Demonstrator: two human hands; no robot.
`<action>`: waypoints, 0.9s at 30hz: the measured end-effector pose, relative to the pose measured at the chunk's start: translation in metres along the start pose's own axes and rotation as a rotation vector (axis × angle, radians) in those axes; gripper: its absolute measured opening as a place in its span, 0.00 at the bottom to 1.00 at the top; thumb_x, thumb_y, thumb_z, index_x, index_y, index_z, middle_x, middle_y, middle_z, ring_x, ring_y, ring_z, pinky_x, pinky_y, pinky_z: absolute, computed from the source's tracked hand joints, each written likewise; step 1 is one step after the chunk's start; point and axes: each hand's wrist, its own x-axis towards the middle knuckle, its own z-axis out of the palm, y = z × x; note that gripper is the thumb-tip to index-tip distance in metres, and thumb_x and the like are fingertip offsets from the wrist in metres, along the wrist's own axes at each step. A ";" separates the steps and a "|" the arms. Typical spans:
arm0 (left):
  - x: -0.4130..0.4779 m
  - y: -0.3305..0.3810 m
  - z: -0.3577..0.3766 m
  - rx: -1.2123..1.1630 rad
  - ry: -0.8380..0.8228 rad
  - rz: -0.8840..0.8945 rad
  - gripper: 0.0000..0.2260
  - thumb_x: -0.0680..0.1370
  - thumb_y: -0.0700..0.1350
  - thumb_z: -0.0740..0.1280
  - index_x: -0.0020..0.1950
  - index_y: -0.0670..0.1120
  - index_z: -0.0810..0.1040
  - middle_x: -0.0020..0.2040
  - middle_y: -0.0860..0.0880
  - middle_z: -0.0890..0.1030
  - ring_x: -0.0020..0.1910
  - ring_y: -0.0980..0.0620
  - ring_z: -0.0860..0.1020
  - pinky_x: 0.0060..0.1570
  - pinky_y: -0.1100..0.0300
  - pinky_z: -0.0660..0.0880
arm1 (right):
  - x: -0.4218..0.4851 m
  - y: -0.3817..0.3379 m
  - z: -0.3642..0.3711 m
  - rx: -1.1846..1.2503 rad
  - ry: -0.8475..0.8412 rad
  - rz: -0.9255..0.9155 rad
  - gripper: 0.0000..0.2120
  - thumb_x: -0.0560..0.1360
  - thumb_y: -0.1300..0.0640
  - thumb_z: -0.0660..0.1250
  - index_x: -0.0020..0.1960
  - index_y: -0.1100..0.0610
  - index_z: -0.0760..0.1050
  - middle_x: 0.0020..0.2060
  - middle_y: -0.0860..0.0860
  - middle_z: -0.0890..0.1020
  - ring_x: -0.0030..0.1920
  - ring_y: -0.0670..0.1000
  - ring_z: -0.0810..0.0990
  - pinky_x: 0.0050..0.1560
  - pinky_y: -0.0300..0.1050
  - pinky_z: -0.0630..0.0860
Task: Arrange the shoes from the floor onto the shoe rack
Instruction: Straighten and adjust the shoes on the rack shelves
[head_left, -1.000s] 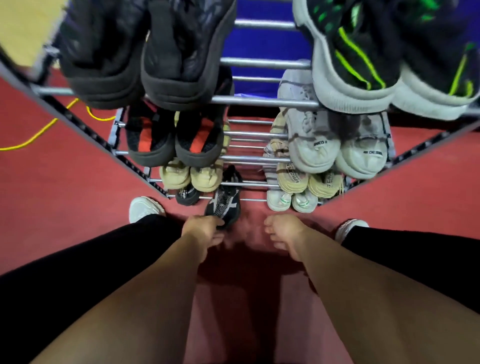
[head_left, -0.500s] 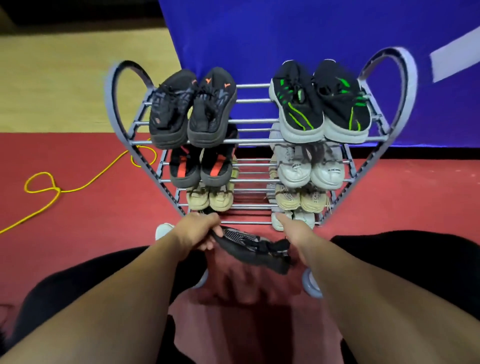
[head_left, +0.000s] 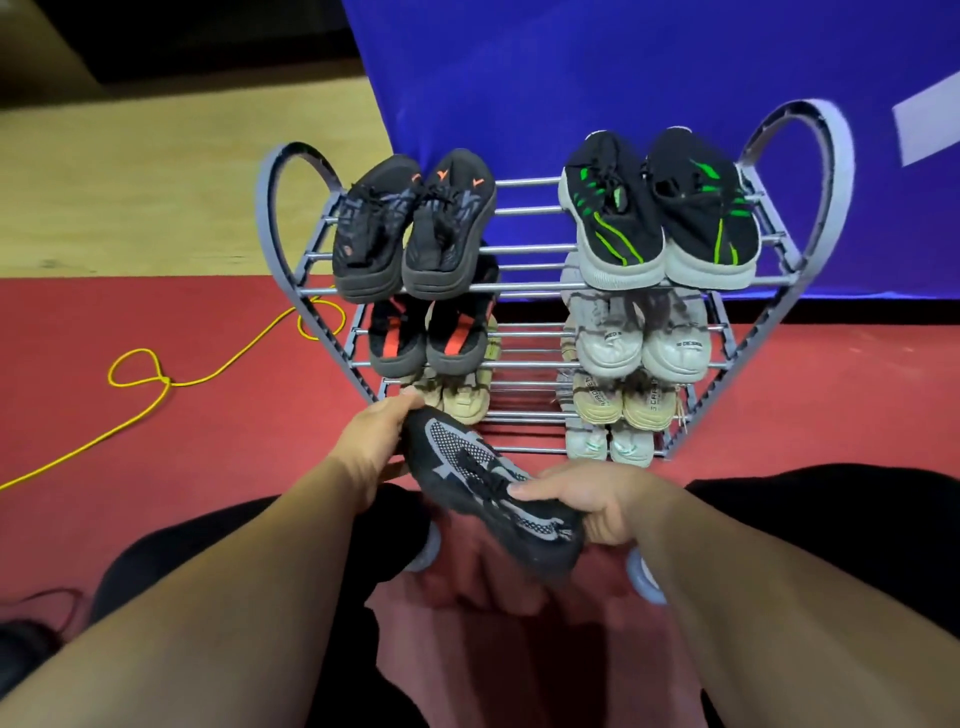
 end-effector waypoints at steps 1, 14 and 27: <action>0.000 -0.004 0.000 -0.061 0.004 -0.024 0.09 0.80 0.56 0.66 0.57 0.55 0.79 0.45 0.51 0.82 0.43 0.49 0.80 0.43 0.55 0.77 | 0.001 -0.002 0.003 -0.016 0.000 -0.037 0.04 0.79 0.60 0.71 0.50 0.60 0.83 0.43 0.58 0.88 0.39 0.52 0.88 0.44 0.47 0.85; 0.022 -0.055 -0.003 -0.193 -0.094 -0.480 0.06 0.81 0.39 0.63 0.52 0.39 0.78 0.43 0.41 0.82 0.37 0.46 0.82 0.39 0.51 0.84 | 0.057 -0.013 0.048 -0.033 0.042 0.053 0.07 0.79 0.53 0.66 0.51 0.54 0.82 0.43 0.52 0.86 0.38 0.49 0.85 0.38 0.43 0.82; 0.030 -0.062 -0.008 -0.036 -0.304 -0.612 0.07 0.78 0.45 0.70 0.50 0.41 0.79 0.36 0.41 0.83 0.39 0.44 0.82 0.46 0.50 0.82 | 0.102 -0.014 0.075 -0.080 0.143 0.139 0.12 0.81 0.53 0.59 0.54 0.57 0.80 0.37 0.53 0.85 0.31 0.51 0.83 0.29 0.41 0.80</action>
